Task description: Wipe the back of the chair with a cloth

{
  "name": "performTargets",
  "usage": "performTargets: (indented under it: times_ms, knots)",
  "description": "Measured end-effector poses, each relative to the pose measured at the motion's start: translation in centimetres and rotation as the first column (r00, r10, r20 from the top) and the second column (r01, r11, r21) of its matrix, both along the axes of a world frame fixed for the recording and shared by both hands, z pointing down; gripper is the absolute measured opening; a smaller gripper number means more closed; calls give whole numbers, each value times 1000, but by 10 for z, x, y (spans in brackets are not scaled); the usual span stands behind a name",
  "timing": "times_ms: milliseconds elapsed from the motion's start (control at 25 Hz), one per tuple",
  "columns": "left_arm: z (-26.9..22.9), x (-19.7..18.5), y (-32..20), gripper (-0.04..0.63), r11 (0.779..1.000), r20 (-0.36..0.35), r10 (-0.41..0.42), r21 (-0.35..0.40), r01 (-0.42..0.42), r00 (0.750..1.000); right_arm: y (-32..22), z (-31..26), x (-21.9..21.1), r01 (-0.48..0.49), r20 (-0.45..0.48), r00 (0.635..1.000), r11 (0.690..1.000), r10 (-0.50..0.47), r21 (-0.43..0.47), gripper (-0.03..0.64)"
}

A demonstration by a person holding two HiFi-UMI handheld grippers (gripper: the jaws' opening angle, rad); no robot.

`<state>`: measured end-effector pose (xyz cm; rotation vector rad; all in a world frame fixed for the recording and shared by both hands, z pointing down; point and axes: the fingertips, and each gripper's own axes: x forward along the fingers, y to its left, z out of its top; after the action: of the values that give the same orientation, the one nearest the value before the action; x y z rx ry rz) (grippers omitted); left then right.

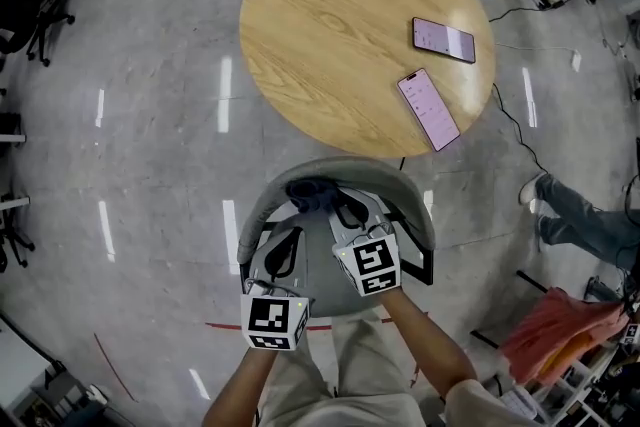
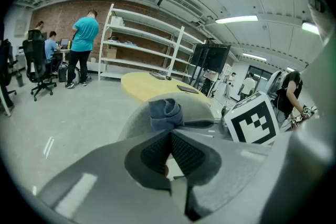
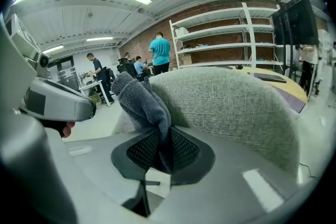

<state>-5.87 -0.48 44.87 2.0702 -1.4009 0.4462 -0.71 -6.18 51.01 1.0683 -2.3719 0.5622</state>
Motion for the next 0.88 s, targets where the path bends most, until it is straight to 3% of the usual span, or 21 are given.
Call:
performTargets:
  times_ms: [880]
  knots:
    - [-4, 49, -4, 0, 998, -1, 54, 12, -54, 999, -7, -3, 66, -120, -17, 993, 993, 120, 7, 75]
